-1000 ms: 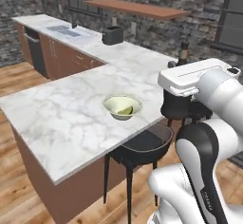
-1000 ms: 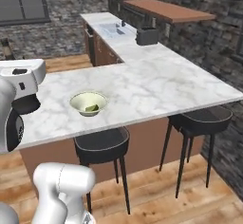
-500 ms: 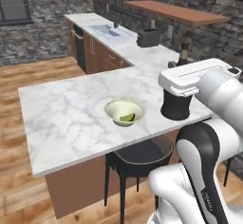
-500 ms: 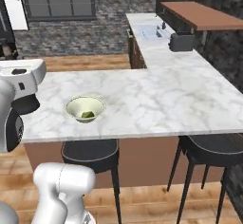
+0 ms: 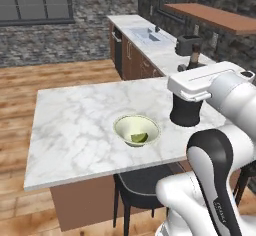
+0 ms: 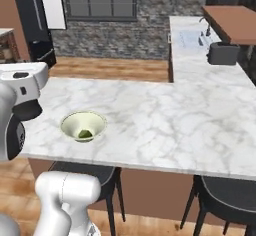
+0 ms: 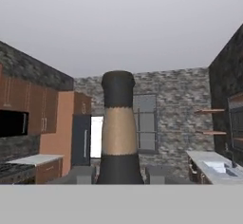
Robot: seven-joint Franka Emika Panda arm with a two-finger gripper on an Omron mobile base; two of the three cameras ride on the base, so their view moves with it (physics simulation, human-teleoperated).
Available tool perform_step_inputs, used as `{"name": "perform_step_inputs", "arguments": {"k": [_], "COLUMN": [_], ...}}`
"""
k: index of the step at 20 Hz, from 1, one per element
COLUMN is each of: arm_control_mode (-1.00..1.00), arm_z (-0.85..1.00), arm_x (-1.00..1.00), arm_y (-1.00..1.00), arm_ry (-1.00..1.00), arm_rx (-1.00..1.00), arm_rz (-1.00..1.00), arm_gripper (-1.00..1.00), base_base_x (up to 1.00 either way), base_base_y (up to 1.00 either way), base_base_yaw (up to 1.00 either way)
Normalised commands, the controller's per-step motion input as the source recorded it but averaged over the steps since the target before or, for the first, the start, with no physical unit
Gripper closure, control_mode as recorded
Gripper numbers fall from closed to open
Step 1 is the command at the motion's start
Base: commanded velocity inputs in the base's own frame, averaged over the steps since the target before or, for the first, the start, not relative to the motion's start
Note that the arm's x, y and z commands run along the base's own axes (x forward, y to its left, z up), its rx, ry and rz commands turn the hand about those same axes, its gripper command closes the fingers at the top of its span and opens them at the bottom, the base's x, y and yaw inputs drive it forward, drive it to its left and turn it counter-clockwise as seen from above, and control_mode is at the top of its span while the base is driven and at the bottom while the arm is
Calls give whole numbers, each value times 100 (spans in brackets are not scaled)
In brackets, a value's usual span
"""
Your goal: There is a bowl on the dining counter. Grab a lemon wedge from the fridge and place it in the bowl. Then get the liquor bottle and glass cup from the cabinet and place them next to the bowl.
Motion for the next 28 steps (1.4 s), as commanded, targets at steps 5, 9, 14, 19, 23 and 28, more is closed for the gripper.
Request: {"name": "perform_step_inputs", "arguments": {"k": [5, 9, 14, 19, 23, 28], "arm_control_mode": [100, -100, -100, -100, -100, -100], "arm_z": [0, 0, -6, -19, -34, -36], "arm_x": [0, 27, 43, 29, 14, 16], "arm_y": [0, -25, -54, -45, -36, -27], "arm_ry": [0, 0, 0, 0, 0, 0], "arm_rx": [0, 3, 1, 0, 0, 0], "arm_rz": [0, 19, 38, 37, 30, 23], "arm_gripper": [100, 100, 100, 100, 100, 100], "base_base_x": [72, 32, 0, 0, 0, 0], "base_base_y": [-38, -20, 0, 0, 0, 0], "base_base_yaw": [36, 18, 0, 0, 0, 0]}}
